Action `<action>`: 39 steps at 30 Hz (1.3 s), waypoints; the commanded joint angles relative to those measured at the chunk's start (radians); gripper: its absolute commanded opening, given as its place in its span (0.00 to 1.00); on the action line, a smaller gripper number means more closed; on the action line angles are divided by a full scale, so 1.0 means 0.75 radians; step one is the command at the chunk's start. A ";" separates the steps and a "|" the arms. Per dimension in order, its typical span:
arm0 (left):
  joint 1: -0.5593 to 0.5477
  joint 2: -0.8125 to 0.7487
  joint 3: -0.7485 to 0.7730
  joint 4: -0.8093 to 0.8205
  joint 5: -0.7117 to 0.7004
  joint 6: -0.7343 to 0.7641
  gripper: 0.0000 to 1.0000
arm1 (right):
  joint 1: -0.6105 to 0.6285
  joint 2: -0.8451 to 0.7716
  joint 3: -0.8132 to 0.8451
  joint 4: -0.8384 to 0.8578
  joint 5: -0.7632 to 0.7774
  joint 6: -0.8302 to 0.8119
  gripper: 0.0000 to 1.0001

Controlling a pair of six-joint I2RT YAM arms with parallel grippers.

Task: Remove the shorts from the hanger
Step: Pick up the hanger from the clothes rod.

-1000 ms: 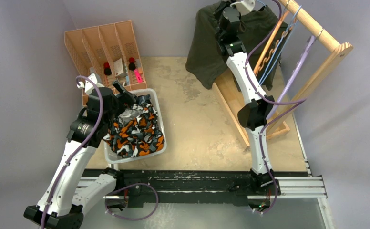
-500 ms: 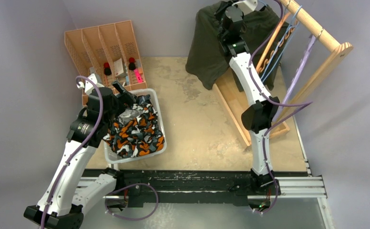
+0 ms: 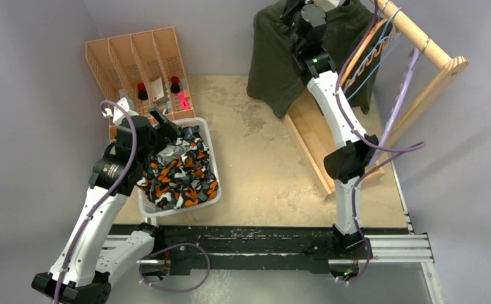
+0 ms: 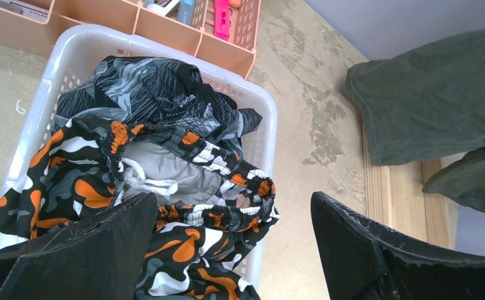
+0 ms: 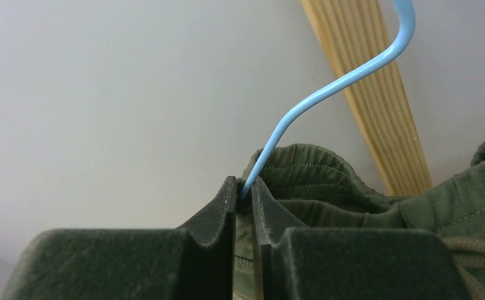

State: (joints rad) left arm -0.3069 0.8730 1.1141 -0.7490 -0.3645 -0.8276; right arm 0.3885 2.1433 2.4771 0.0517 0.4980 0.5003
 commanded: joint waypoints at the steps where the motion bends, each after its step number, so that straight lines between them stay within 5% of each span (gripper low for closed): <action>1: 0.009 -0.007 -0.005 0.054 0.018 -0.011 0.93 | 0.011 -0.177 -0.066 0.047 -0.085 -0.023 0.00; 27: 0.009 0.015 0.024 0.038 0.022 0.047 0.93 | 0.114 -0.458 -0.382 -0.350 -0.970 -0.064 0.00; 39: 0.008 0.036 -0.019 0.309 0.450 0.105 0.92 | 0.194 -0.610 -0.682 -0.373 -1.166 -0.132 0.00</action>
State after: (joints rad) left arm -0.3069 0.8890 1.1141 -0.6643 -0.2039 -0.7715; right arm 0.5171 1.7618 1.9755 -0.2909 -0.2821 0.4576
